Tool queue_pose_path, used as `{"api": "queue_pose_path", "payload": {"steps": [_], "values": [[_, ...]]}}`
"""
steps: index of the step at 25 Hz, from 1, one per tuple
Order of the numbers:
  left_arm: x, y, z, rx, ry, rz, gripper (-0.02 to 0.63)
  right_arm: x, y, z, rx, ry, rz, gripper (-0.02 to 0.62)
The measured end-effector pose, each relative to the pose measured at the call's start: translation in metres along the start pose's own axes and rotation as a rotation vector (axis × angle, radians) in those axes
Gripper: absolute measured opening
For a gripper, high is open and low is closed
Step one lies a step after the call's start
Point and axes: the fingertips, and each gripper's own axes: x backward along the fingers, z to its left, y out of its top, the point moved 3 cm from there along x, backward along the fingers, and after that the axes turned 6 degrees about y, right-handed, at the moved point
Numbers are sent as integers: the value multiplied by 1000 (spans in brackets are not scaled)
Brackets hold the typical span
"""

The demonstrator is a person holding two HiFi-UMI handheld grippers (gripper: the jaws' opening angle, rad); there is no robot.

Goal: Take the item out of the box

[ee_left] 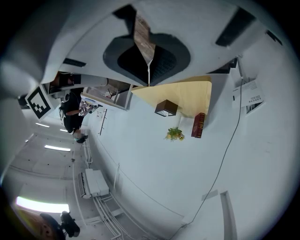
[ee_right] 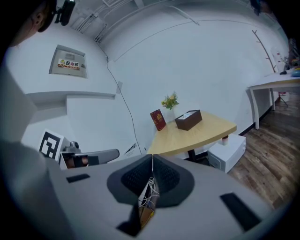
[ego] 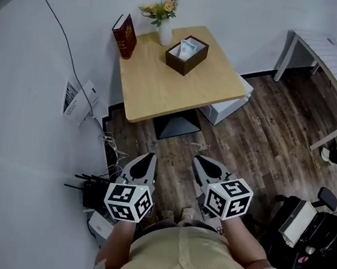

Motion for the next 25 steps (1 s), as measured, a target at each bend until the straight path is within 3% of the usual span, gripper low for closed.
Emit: {"api": "queue_pose_path", "payload": {"steps": [13,25], "values": [[-12,3,3,-10,25,7,28,-8,3,-11,-2,7,7,31],[-63,20,24,-12,-31,-8,29,-49,22,-31,18,-28,16,31]]}}
